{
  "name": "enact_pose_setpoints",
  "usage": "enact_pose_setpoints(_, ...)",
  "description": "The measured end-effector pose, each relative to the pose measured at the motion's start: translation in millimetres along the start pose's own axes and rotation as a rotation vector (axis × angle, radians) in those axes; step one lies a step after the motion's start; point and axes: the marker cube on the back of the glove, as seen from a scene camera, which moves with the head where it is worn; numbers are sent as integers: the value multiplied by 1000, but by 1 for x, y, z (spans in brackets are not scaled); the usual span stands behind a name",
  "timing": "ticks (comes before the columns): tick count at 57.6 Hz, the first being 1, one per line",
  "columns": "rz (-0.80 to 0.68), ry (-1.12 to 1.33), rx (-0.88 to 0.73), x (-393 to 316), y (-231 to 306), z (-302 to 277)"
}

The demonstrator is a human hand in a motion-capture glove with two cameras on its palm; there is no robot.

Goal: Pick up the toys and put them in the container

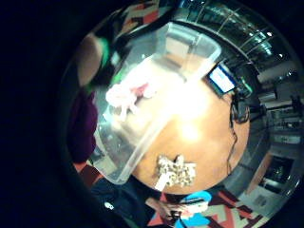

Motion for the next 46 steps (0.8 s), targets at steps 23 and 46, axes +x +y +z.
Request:
enact_pose_setpoints(23, 41, 19, 28, 92, 111, -10)
enact_pose_setpoints(46, 65, 95, -137, 152, 171, 171)
